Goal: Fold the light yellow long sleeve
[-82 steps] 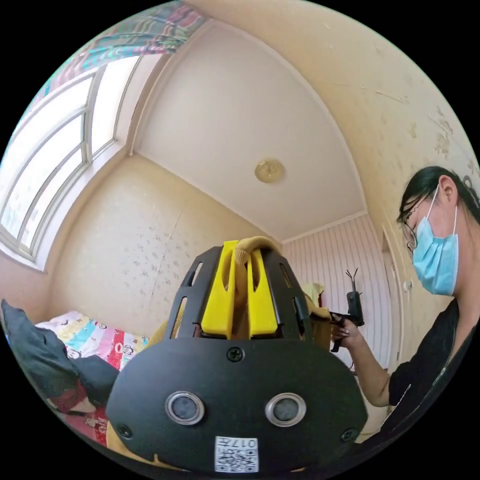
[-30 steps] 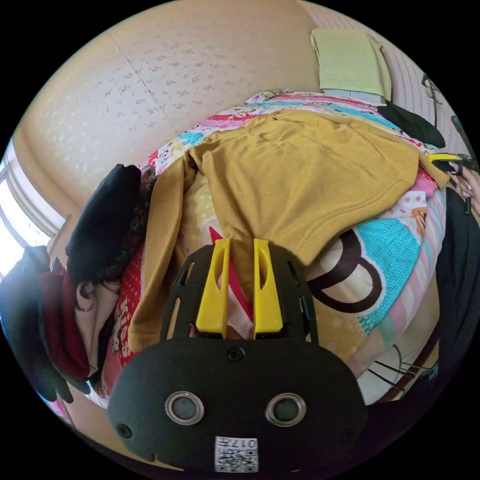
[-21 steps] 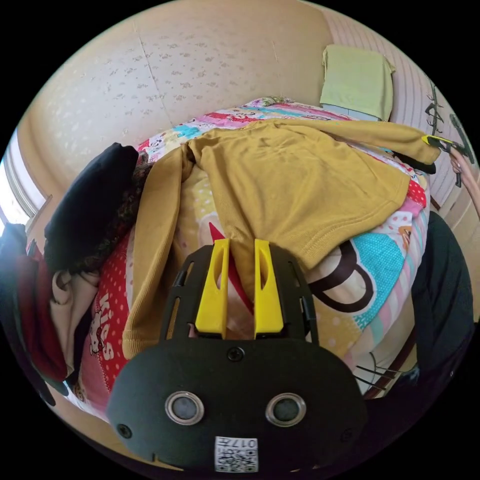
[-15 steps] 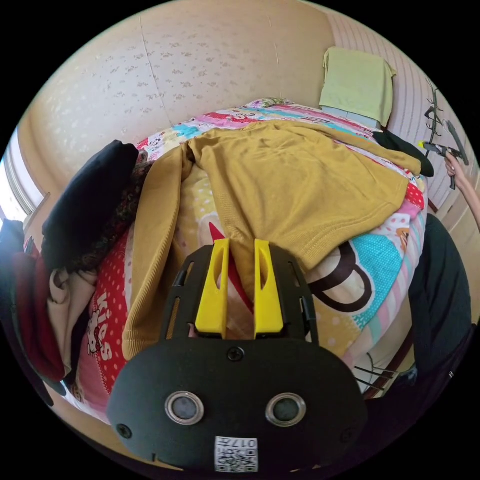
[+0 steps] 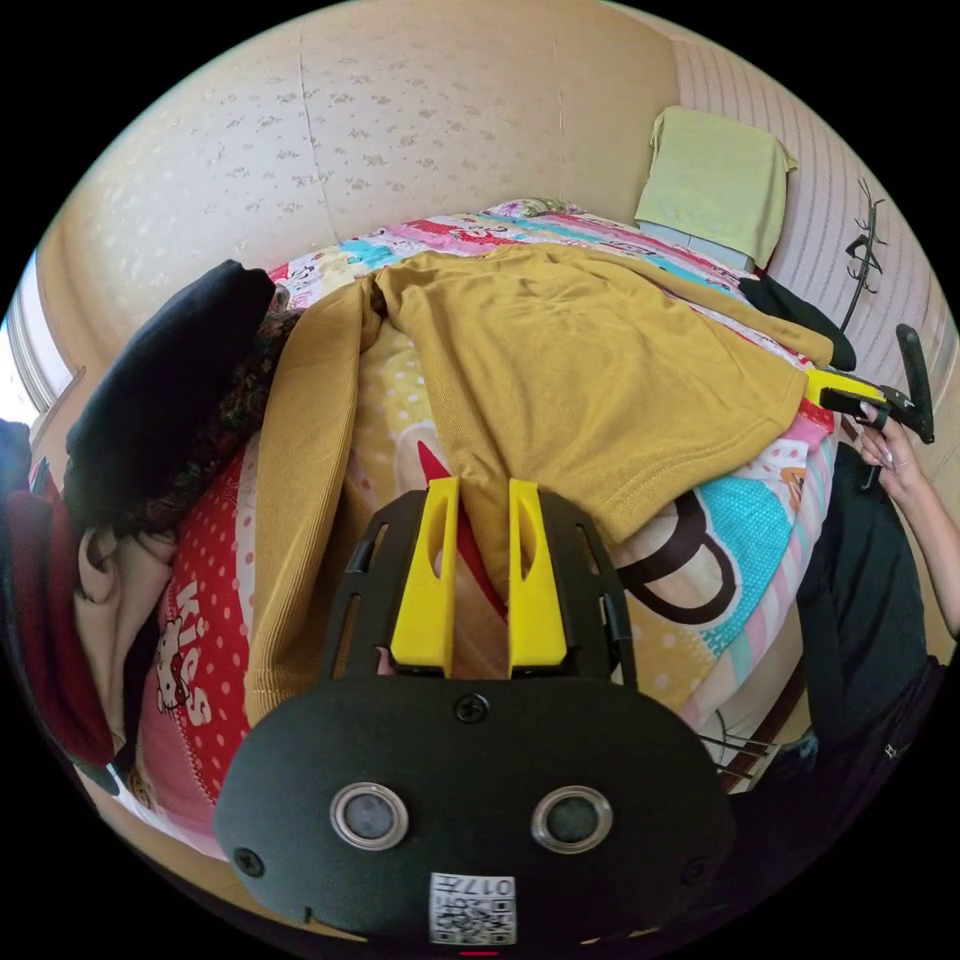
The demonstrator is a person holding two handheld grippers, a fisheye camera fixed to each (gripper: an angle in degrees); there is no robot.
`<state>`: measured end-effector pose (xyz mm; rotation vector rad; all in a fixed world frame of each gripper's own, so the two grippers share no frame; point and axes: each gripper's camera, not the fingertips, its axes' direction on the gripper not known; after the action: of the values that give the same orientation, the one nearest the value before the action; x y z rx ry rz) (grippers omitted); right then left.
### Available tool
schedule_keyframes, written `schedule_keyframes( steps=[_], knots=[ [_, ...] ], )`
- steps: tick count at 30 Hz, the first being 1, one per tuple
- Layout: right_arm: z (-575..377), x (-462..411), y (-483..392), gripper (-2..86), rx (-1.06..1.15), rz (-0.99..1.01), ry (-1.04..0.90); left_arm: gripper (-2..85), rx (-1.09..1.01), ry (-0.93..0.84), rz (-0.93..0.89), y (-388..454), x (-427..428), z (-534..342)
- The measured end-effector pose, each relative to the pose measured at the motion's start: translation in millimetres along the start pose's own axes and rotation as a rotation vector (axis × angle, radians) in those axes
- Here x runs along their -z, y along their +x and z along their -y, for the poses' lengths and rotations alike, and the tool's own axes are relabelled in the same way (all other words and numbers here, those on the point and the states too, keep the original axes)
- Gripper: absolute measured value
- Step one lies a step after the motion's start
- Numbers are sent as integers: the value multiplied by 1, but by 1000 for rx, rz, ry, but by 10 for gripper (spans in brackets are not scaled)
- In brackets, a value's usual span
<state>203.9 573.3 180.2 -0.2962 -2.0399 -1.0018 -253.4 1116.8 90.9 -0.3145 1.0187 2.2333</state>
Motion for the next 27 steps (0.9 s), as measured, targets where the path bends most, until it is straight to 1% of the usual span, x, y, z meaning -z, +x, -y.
schedule_keyframes(
  steps=[1,5,8,10,12,13,14,15,16,17,18,19,21,23,25,26,27],
  knots=[
    [0,1,3,108,0,6,-4,83,2,-1,-4,-3,2,1],
    [2,-9,25,80,-27,11,-118,82,16,-4,-36,-14,9,6],
    [4,8,36,46,-54,41,-111,82,23,-4,-49,-21,15,9],
    [11,38,38,32,-76,5,-71,82,20,-4,-44,-22,18,10],
    [20,84,36,22,-41,-51,14,82,18,-4,-40,-23,21,11],
    [22,92,36,21,-29,-71,20,83,18,-5,-39,-24,23,12],
    [26,99,37,20,-18,-113,-7,83,19,-5,-42,-26,25,13],
    [27,93,44,20,-12,-147,-77,83,20,-5,-44,-27,26,13],
    [26,86,49,19,-13,-160,-117,83,21,-5,-47,-29,27,13],
    [19,65,64,21,-31,-176,-201,83,21,-5,-48,-30,29,14],
    [3,36,85,24,-72,-145,-287,83,20,-5,-47,-30,30,14],
    [-6,24,96,26,-104,-113,-324,83,18,-5,-41,-30,32,14],
    [-30,37,120,35,-196,34,-164,83,9,-2,-22,-28,35,15],
    [-38,54,129,42,-223,87,-126,82,-7,-1,9,-24,39,15],
    [-43,71,135,52,-286,42,-92,82,-10,-3,17,-25,40,15],
    [-43,83,135,60,-298,-11,-63,82,-9,-5,13,-26,41,15],
    [-42,92,133,70,-269,-63,-42,82,-7,-5,8,-28,41,16]
  ],
)
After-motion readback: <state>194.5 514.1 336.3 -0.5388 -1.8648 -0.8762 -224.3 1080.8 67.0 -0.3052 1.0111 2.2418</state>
